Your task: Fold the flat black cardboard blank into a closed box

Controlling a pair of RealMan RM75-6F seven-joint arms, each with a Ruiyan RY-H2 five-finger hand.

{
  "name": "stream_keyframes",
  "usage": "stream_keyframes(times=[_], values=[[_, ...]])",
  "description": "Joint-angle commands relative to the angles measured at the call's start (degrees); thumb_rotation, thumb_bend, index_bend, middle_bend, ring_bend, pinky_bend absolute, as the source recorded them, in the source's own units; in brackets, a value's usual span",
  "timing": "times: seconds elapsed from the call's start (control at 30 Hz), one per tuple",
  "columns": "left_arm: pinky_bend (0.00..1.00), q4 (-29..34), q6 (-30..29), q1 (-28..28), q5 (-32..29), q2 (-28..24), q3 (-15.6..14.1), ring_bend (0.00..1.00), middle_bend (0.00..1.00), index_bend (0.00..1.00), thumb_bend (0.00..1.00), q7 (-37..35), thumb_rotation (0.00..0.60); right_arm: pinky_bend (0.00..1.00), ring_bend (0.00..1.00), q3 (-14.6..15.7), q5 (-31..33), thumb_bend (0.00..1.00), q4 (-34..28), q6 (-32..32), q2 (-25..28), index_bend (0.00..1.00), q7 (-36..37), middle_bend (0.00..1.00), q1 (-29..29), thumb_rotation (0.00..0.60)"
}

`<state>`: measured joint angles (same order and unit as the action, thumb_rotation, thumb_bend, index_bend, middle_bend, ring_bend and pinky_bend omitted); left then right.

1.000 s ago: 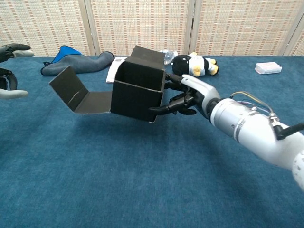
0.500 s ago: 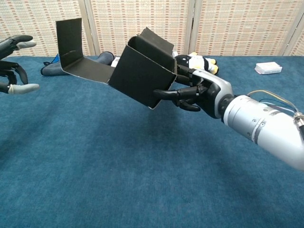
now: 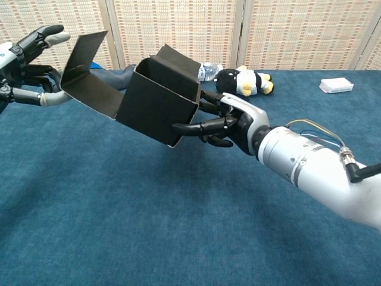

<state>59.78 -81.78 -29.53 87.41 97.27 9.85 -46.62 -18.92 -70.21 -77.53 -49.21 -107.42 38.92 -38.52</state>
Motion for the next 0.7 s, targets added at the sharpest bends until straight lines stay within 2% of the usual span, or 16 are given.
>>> stream_keyframes(times=[0.03,0.4,0.53,0.7], values=[[0.69,-0.74,-1.33,0.01,0.05,1.06,0.54,0.52,0.0,0.0,0.17,-0.76,0.6,1.0,0.76,0.08,0.64,0.34,0.19,0.49,-0.48,0.37,-0.9,0.42,-0.38,0.6],[0.69,-4.8,-3.12,-0.72,1.21,3.58,0.41,0.55,0.0,0.0,0.17,-2.91,0.6,1.0,0.76,-0.42,3.72,0.35,-0.32,2.79,-0.76,0.37,-4.69,0.42,-1.6,0.6],[0.69,-8.32,-4.67,-1.46,3.1,4.98,-0.43,0.58,0.0,0.0,0.17,-3.34,0.6,1.0,0.76,-0.7,4.89,0.35,-0.73,3.55,-0.6,0.37,-5.95,0.42,-1.94,0.6],[0.69,-13.09,-5.93,-2.7,5.31,6.28,-1.69,0.6,0.0,0.05,0.17,-3.53,0.6,1.0,0.76,-1.01,5.82,0.35,-1.25,4.69,-0.26,0.37,-6.37,0.42,-2.23,0.6]])
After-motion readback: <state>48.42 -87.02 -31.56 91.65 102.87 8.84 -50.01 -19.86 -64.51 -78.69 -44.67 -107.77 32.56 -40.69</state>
